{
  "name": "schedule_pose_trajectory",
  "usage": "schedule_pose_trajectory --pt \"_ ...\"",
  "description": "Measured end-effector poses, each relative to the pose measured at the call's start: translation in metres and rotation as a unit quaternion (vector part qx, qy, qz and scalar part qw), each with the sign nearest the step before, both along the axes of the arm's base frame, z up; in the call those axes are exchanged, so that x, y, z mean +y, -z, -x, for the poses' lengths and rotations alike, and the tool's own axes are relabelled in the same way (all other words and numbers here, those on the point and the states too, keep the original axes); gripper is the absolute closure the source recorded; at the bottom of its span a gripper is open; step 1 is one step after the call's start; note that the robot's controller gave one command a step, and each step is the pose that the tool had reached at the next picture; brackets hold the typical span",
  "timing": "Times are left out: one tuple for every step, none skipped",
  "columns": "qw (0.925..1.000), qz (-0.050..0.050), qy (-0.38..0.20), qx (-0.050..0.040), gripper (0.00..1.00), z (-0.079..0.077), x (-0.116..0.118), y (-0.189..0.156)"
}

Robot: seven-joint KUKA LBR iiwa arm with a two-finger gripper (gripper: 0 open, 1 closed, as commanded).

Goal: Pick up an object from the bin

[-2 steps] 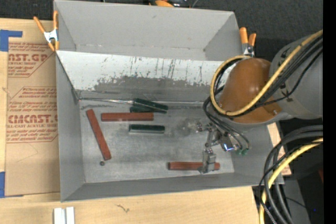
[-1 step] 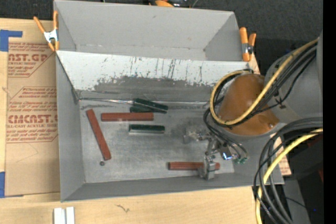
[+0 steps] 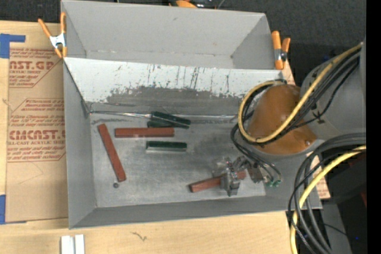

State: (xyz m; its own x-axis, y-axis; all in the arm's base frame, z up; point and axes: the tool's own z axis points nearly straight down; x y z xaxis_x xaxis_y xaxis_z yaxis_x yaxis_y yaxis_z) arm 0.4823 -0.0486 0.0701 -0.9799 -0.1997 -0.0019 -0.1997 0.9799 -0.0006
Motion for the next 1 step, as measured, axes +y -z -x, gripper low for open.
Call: schedule_pose_trajectory --pt "0.9999 0.001 -0.013 -0.004 1.0 -0.0226 -0.021 -0.1685"
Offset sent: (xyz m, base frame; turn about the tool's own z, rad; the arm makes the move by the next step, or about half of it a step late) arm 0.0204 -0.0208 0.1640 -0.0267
